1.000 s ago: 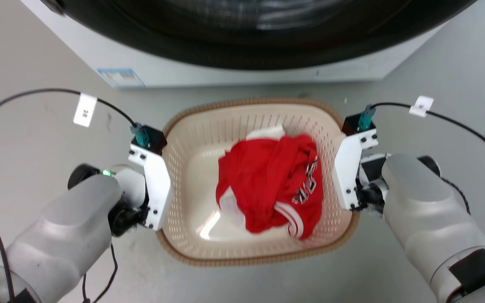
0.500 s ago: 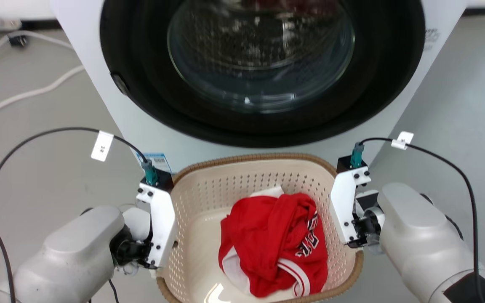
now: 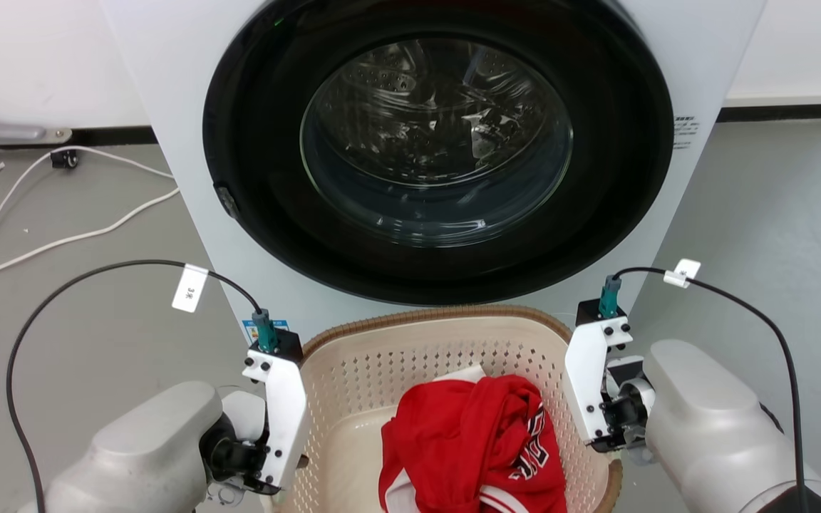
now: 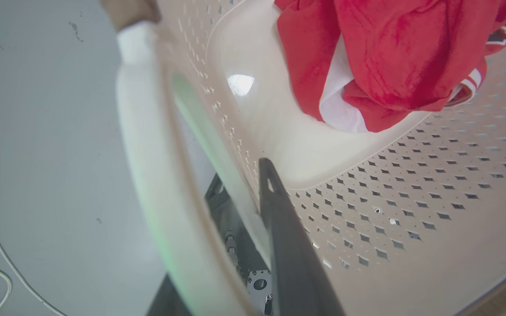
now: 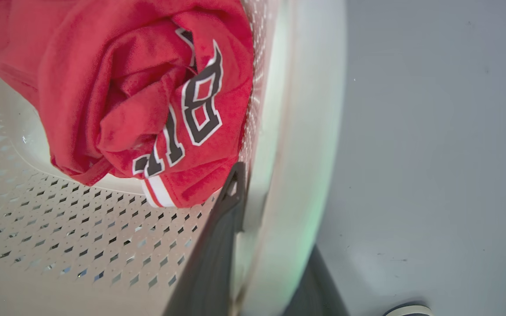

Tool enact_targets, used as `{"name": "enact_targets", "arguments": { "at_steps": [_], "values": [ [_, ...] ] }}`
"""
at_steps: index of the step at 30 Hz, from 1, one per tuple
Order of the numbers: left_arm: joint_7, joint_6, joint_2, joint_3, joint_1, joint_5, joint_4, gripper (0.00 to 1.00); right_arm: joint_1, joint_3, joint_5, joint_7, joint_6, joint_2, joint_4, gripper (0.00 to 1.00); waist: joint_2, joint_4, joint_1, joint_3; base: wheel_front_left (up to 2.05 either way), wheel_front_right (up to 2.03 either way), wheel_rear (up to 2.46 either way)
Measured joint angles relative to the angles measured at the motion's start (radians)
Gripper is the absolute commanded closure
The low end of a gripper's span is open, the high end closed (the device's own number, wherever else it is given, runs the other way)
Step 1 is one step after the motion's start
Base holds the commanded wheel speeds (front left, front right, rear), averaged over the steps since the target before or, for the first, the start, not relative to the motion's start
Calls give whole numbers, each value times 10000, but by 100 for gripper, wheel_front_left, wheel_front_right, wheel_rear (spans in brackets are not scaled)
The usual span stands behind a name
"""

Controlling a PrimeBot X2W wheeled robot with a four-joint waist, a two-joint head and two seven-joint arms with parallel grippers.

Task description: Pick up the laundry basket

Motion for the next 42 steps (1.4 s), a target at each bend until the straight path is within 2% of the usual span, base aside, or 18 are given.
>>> {"name": "enact_targets", "arguments": {
  "at_steps": [18, 42],
  "values": [
    [447, 2, -180, -2, 121, 387, -159, 100, 272, -253, 31, 46, 0, -27, 169, 100, 0, -154, 2, -335, 0, 0, 0],
    [571, 4, -157, -2, 119, 399, -232, 100, 269, -48, 209, 52, -2, -31, 182, 100, 0, -141, 3, -299, 0, 0, 0]
  ]
}}
